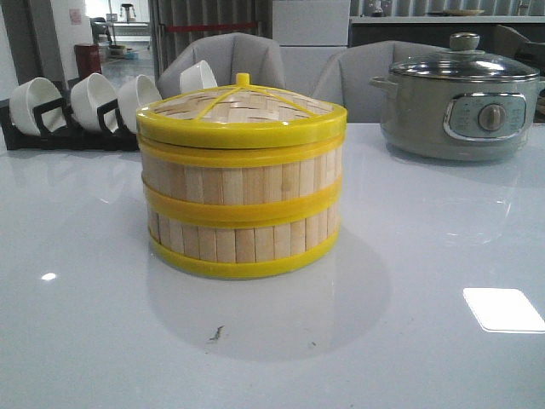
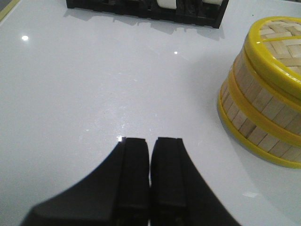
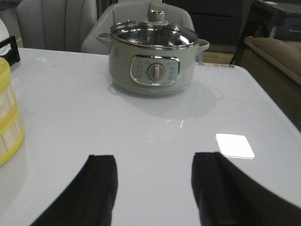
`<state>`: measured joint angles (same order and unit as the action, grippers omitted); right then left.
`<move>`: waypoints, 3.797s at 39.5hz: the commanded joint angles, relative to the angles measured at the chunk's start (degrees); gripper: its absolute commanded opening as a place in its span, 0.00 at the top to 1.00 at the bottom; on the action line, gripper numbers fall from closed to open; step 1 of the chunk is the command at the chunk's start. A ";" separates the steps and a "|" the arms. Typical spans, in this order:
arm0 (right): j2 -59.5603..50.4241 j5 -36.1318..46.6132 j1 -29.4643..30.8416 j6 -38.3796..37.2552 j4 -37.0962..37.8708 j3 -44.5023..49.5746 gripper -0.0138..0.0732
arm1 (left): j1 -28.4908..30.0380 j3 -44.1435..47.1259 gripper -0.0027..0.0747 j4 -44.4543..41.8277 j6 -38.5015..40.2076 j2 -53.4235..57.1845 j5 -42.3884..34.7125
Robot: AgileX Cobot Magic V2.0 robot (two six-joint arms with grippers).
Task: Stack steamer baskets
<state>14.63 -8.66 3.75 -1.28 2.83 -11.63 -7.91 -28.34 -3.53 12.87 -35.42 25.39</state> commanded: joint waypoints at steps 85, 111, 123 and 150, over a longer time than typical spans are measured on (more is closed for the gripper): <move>0.34 4.28 0.30 0.34 0.88 -1.66 0.77 | -1.04 27.25 0.85 -4.77 0.26 35.11 -25.39; 0.45 4.28 0.30 0.34 0.88 -1.66 0.77 | -1.04 28.70 0.85 -3.98 0.26 36.44 -24.05; 0.45 4.28 0.30 0.34 0.88 -1.66 0.77 | -0.39 28.70 0.85 -1.14 -5.86 36.44 -24.39; 0.45 4.28 0.30 0.34 0.88 -1.66 0.77 | 2.45 28.70 0.85 -1.22 -5.86 36.44 -24.61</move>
<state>14.53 -9.00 3.75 -1.28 2.83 -11.59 -5.62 0.32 -5.26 7.27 0.19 5.58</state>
